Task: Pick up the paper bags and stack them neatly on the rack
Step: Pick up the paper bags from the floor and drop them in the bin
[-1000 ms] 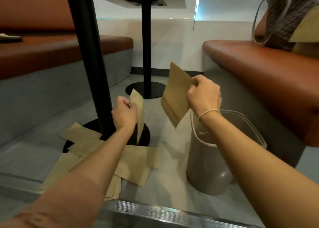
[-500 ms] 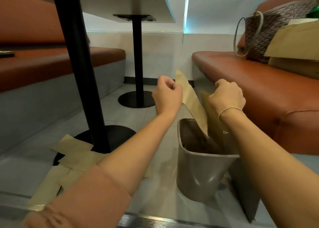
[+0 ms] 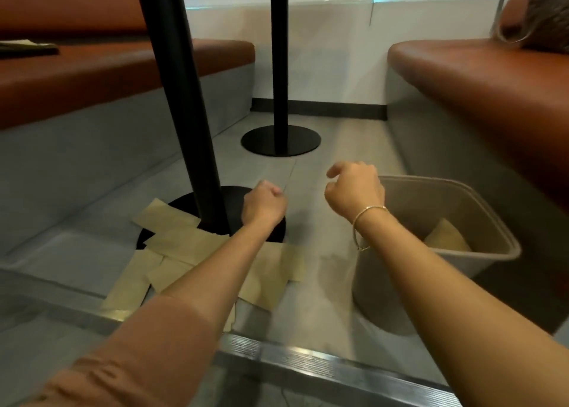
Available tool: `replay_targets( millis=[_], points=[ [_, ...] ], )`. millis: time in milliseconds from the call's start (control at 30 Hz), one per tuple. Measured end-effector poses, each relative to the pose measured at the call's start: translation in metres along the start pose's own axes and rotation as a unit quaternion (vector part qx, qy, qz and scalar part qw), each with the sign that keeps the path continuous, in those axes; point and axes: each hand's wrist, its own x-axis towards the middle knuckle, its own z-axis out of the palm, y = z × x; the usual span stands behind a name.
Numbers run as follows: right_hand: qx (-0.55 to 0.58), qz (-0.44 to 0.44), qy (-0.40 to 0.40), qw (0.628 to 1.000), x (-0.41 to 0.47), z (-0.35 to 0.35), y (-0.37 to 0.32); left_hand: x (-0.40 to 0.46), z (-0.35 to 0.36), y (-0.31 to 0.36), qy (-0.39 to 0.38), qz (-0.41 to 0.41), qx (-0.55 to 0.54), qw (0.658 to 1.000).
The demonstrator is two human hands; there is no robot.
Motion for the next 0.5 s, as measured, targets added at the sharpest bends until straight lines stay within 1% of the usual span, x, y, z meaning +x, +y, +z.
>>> replay_targets(
  millis=[100,167,200,267,300,333,367,433,500],
  points=[
    [-0.008,-0.004,-0.073,0.997,0.000,0.046,0.003,0.010,0.006,-0.051,-0.039,-0.017,0.037,0.998],
    [-0.007,0.015,-0.109,0.994,0.001,0.075,0.008,0.015,0.015,-0.081,-0.103,-0.012,0.091,0.990],
    [-0.006,0.025,-0.128,0.992,0.002,0.089,0.011,0.017,0.022,-0.095,-0.156,-0.013,0.135,0.979],
    [-0.014,0.043,-0.170,0.984,0.004,0.117,0.019,0.017,0.039,-0.118,-0.260,-0.030,0.226,0.938],
    [-0.020,0.052,-0.190,0.980,0.005,0.130,0.023,0.017,0.049,-0.130,-0.284,-0.037,0.260,0.922],
    [-0.022,0.062,-0.209,0.976,0.006,0.143,0.026,0.015,0.059,-0.140,-0.291,-0.037,0.284,0.913],
    [-0.022,0.072,-0.226,0.971,0.006,0.155,0.030,0.013,0.067,-0.148,-0.284,-0.036,0.298,0.911],
    [-0.014,0.091,-0.255,0.963,0.006,0.180,0.035,0.008,0.083,-0.161,-0.256,-0.029,0.319,0.912],
    [0.000,0.110,-0.274,0.955,0.004,0.202,0.039,0.004,0.096,-0.169,-0.230,-0.019,0.356,0.905]
  ],
)
